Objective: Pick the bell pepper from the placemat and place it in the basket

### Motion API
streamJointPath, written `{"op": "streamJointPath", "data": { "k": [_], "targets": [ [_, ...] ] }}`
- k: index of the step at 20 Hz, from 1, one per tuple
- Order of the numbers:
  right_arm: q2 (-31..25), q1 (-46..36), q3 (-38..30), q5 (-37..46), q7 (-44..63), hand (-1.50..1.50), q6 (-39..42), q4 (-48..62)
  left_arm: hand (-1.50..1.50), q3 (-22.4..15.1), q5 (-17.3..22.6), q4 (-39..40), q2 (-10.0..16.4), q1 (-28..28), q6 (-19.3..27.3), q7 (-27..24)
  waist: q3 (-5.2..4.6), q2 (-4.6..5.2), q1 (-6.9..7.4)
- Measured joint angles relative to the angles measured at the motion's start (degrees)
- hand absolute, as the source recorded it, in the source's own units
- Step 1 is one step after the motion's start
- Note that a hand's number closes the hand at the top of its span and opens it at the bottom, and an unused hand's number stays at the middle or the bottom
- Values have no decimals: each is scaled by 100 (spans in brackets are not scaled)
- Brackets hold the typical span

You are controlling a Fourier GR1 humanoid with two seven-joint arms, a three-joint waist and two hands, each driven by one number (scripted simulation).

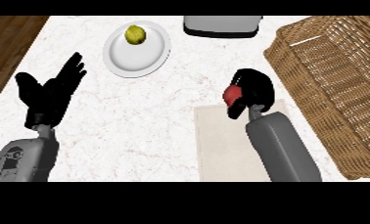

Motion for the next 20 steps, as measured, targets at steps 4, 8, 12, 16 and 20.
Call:
{"op": "streamJointPath", "data": {
  "k": [4, 8, 12, 16, 20],
  "targets": [
    [51, -561, -154, -442, 1074, 150, -1127, 120, 0, -132, -38, 44, -81, -216, -13, 66, 7, 46, 208],
    [67, -1242, -64, -532, 1596, 150, -2440, 154, 0, -230, -81, 116, -171, -332, -4, 67, 0, 59, 372],
    [65, -2023, 210, -109, 2047, 150, -3346, 471, 0, -266, -105, 178, -163, -439, -30, 101, -20, 40, 425],
    [54, -2771, 324, 431, 2431, 150, -3776, 1010, 0, -239, -105, 224, -124, -470, -42, 147, -32, 13, 367],
    [42, -3470, 315, 907, 2783, 150, -3793, 1540, 0, -170, -108, 285, -88, -418, -26, 73, -38, -16, 276]
  ]
}}
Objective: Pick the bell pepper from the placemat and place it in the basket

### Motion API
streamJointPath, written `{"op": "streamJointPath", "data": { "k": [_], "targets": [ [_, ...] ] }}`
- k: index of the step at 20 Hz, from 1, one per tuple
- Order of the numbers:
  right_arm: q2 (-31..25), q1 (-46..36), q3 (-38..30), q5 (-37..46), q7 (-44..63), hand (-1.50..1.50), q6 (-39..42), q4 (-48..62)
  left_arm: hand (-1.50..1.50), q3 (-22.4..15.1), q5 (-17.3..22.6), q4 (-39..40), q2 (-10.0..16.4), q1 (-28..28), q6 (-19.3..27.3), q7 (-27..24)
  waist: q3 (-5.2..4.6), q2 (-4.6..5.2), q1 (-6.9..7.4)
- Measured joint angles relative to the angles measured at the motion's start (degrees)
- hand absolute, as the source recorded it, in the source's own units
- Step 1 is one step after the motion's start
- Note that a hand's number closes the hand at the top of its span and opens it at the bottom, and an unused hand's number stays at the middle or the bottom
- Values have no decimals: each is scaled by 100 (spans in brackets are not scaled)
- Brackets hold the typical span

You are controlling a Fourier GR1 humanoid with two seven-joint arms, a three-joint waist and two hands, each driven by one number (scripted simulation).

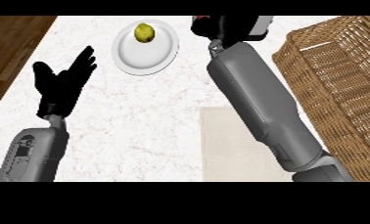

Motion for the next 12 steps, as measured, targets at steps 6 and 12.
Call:
{"op": "streamJointPath", "data": {
  "k": [6, 12],
  "targets": [
    [-5, -976, -419, 609, 373, 150, 96, 777, 0, 121, 40, 11, 88, 91, -17, -46, 1, -20, -162],
    [-181, -1653, -1004, 1168, 497, 150, 62, 1472, 0, 218, 66, -6, 161, 134, -20, -62, 3, -8, -270]
  ]
}}
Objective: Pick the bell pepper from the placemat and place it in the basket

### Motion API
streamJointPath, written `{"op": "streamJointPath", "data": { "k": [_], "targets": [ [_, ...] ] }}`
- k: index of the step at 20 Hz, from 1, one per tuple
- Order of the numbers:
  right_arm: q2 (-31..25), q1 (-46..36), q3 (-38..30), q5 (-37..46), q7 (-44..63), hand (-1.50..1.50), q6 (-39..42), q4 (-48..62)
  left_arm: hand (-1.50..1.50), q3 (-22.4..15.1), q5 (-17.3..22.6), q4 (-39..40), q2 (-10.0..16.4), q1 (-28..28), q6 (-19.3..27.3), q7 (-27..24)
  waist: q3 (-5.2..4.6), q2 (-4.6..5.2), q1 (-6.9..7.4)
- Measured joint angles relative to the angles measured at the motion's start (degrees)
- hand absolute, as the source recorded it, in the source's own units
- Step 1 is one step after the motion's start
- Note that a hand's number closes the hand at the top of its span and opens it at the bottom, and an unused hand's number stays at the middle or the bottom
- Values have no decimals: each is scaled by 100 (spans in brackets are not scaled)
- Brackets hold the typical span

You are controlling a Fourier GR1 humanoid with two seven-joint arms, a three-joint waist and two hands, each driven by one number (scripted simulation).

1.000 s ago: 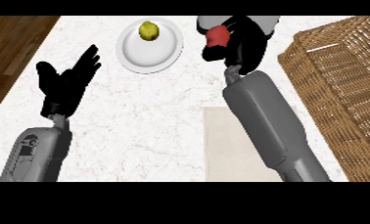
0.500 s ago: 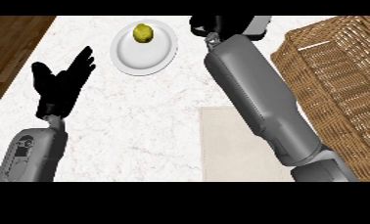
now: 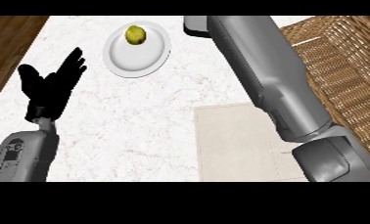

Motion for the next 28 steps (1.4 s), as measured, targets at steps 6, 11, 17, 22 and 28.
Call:
{"op": "streamJointPath", "data": {
  "k": [6, 11, 17, 22, 28],
  "targets": [
    [-409, -324, -457, 438, 56, 150, 9, 532, 0, 17, -32, -12, -43, 21, 95, 39, 4, -6, -95],
    [-762, -364, -694, 811, 154, 150, 139, 839, 0, 29, -38, -90, -36, 168, 92, 19, 6, -31, -151],
    [-988, -53, -990, 1006, 102, 150, 116, 768, 0, 110, 12, -174, 8, 245, 77, 46, 13, -62, -255],
    [-1097, 479, -1192, 999, -102, 150, 36, 489, 0, 211, 75, -157, 51, 355, 27, -8, 16, -79, -323],
    [-1083, 1254, -1423, 934, -431, 150, -217, -114, 0, 188, 36, -271, 35, 465, 34, 17, 16, -89, -348]
  ]
}}
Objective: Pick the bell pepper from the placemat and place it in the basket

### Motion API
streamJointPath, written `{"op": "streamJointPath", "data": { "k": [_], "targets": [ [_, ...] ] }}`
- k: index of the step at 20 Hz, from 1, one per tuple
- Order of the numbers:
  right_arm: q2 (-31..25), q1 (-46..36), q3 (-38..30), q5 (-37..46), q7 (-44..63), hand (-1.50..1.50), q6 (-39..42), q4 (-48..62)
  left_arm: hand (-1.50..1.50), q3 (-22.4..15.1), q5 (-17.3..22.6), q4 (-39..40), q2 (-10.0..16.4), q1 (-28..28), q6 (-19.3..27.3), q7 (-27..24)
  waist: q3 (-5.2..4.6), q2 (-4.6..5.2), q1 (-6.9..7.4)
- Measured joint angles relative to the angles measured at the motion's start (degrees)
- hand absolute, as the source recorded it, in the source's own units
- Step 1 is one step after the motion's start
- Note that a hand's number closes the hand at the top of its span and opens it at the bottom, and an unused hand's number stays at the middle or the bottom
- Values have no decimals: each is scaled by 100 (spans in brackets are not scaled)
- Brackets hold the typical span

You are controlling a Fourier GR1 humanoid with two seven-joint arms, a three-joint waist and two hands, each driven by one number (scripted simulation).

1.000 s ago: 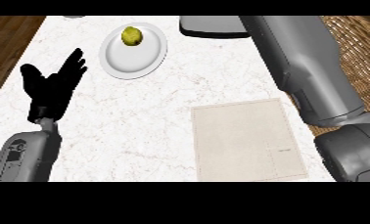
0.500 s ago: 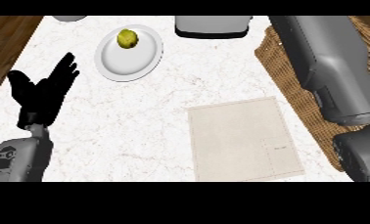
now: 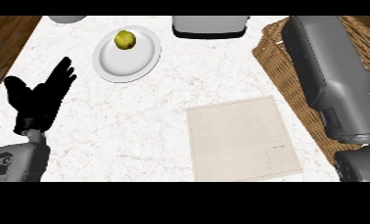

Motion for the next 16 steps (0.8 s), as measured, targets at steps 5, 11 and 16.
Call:
{"op": "streamJointPath", "data": {
  "k": [5, 11, 16],
  "targets": [
    [-107, 606, -282, 196, -57, -150, -216, -424, 0, 12, -10, -9, -19, 47, 9, -23, -3, 9, -32],
    [-123, 1109, -752, 245, -112, -150, -454, -800, 0, -36, -66, -37, -90, 57, 51, -71, -1, 14, 3],
    [-75, 1418, -830, -9, -367, -150, -649, -1260, 0, -8, -57, -69, -52, -14, 21, 39, 0, 15, 20]
  ]
}}
